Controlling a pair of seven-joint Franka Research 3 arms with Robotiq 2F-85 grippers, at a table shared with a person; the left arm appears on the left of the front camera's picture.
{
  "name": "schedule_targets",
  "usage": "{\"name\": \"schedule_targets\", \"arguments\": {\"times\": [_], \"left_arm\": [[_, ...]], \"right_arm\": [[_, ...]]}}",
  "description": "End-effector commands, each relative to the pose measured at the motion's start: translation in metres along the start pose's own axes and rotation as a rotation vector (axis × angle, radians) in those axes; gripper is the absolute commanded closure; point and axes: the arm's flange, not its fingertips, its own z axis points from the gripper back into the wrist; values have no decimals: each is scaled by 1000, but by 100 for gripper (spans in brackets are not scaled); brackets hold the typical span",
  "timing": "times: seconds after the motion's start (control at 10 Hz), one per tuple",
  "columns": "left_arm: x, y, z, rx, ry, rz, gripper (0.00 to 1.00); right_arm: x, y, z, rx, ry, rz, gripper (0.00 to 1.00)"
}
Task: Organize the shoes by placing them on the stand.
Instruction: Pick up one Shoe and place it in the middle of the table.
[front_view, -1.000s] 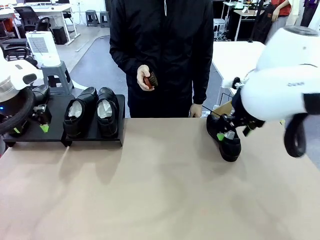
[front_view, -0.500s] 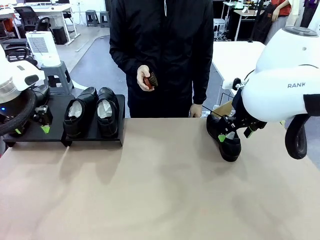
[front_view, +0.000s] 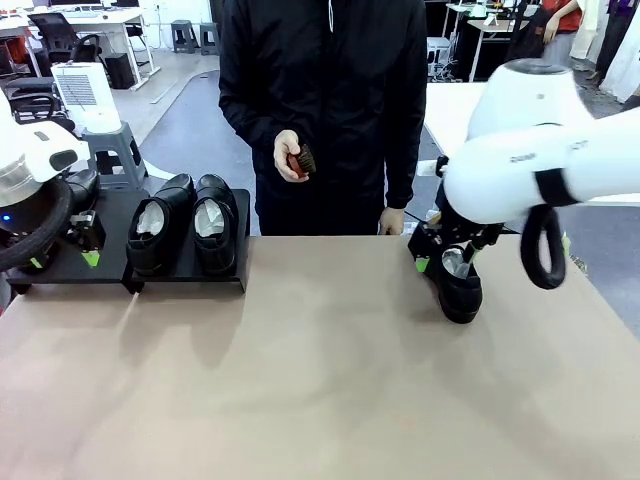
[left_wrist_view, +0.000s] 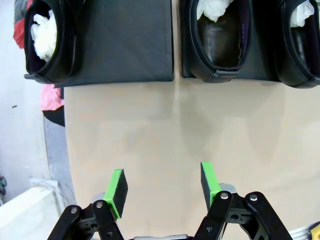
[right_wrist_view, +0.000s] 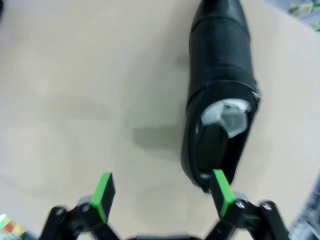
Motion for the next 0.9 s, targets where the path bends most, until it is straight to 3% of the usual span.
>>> {"name": "schedule_targets", "arguments": {"times": [0.0,0.4,0.7,0.8], "left_arm": [[0,2,1,-6,4,3,23],[0,2,1,-6,4,3,23],[0,2,1,-6,4,3,23],[0,2,1,-6,4,3,23]], "right_arm": [[31,8,-12,-19,54,-38,0],[42,3,-46,-66,127,-82,0],[46,-5,-66,-81,125,-97,0],[46,-7,-71,-71,116,-97,6]]}}
